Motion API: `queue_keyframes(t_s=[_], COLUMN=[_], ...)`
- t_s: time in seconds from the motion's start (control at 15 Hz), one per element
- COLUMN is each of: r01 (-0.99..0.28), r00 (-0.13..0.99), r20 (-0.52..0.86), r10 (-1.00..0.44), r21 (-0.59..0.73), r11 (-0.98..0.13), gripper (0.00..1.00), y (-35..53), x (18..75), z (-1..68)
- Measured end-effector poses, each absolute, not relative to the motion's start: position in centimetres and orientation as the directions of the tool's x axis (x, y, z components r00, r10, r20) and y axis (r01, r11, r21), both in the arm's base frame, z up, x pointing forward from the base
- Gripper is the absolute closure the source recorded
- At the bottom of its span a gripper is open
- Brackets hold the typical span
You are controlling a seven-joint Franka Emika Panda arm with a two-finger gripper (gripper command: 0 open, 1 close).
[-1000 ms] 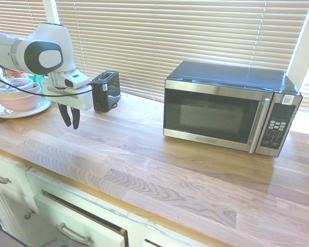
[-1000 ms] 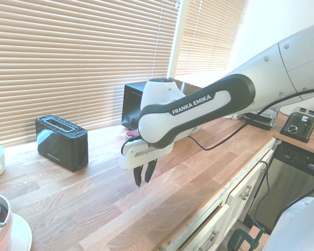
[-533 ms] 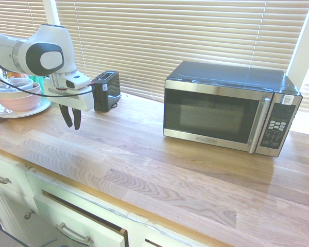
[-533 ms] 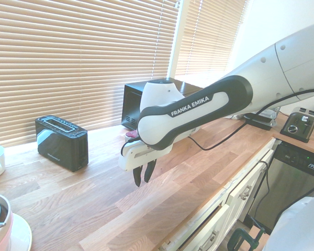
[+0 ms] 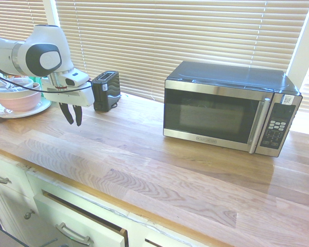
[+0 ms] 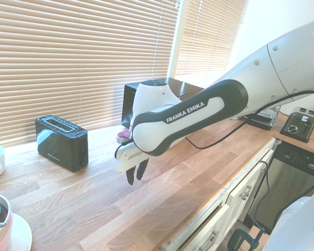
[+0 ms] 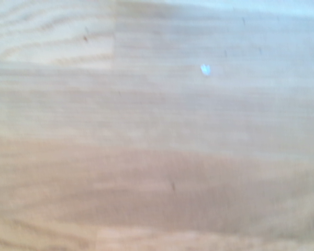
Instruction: Press the toaster
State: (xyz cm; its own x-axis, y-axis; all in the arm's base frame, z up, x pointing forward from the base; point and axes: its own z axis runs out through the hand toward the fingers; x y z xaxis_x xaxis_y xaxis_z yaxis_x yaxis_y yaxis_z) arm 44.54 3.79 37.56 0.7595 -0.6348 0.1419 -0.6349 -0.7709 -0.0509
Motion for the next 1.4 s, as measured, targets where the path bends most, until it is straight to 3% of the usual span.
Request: queue_keyframes(t_s=[0.47, 1.4], r01=[-0.576, -0.485], r00=[0.760, 0.750], r20=[0.296, 0.430], r10=[-0.578, -0.502], r21=[-0.103, -0.158], r11=[-0.811, -0.860], gripper=[0.00, 0.00], y=[5.4, 8.3], x=[47.0, 55.1], z=[41.5, 46.8])
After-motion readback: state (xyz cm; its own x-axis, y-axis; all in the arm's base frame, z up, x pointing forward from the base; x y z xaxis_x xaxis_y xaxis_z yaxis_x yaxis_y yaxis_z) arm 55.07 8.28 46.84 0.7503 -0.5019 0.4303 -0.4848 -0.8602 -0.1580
